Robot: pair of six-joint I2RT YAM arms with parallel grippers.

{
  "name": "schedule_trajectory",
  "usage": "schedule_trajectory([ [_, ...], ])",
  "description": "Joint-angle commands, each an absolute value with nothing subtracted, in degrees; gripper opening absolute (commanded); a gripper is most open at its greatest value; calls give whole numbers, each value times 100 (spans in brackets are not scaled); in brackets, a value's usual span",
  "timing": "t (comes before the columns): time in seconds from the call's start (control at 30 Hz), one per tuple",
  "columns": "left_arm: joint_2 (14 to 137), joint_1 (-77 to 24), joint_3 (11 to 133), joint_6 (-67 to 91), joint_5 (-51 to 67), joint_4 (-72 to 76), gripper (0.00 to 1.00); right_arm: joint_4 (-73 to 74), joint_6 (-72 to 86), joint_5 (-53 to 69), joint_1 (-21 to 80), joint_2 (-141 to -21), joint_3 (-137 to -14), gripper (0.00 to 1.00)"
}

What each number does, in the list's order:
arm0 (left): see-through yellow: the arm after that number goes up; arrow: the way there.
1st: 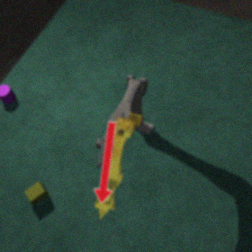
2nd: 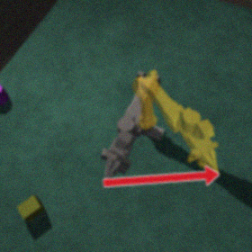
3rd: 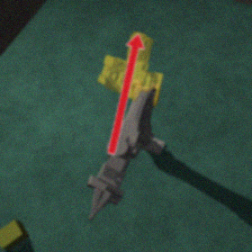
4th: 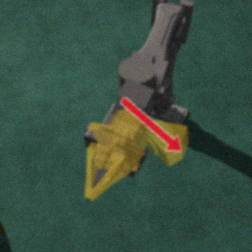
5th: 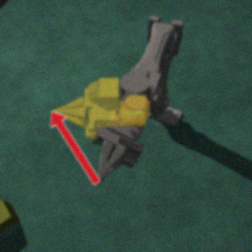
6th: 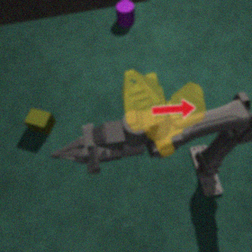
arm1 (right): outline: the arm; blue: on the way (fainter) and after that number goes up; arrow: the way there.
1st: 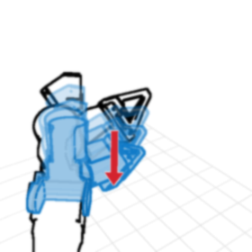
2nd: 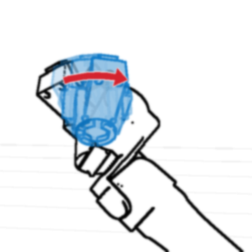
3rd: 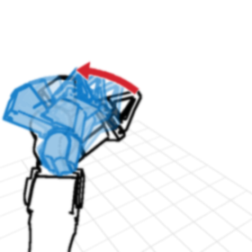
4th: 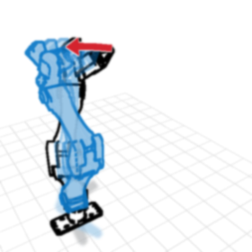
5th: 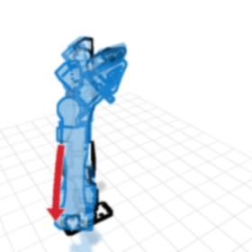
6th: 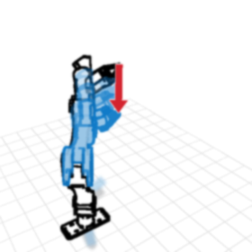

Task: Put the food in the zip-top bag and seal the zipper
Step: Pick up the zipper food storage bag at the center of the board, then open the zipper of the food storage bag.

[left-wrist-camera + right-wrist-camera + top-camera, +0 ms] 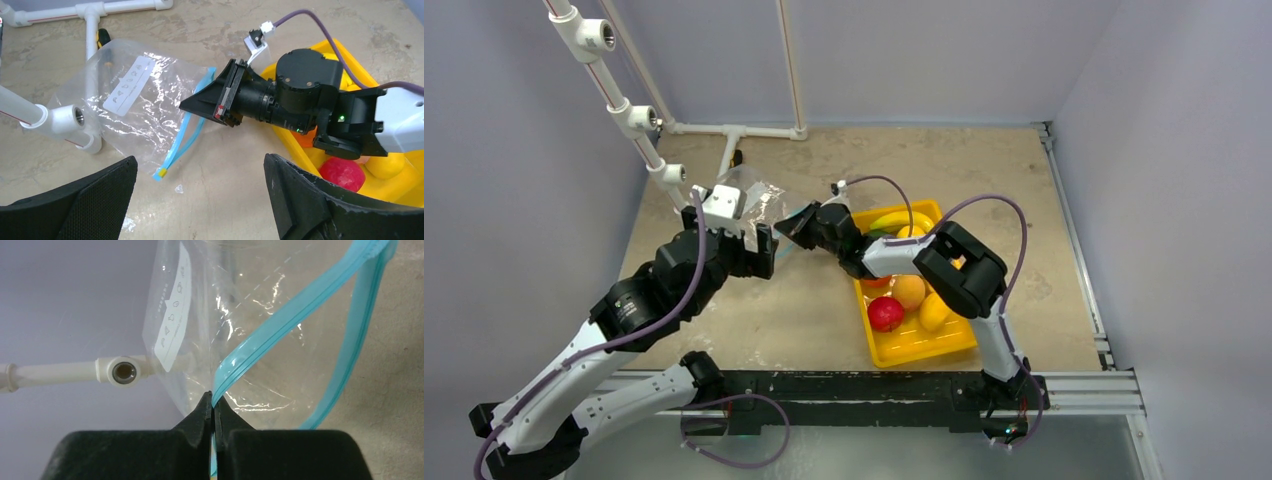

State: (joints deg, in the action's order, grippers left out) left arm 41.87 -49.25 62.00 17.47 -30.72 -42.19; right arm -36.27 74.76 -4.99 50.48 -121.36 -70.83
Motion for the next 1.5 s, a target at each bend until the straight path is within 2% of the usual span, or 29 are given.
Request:
schedule_trajectory([
  [0.0,4178,-4916,6074,2036,-3204,-4325,97,-3979,7018,-440,5027,-11617,-7129,0],
  [0.53,4436,-4916,5894,2409,-3578,-4430,99,-3320,6354,173,5010,-10670,-7267,0],
  [1.07,4946,-4919,5449,2696,-4439,-3863,94,-3264,6131,493,5017,-10059,-6783,0],
  [1.47,5484,-4914,5055,2624,-4347,-3159,91,-3368,5926,653,5019,-9787,-6471,0],
])
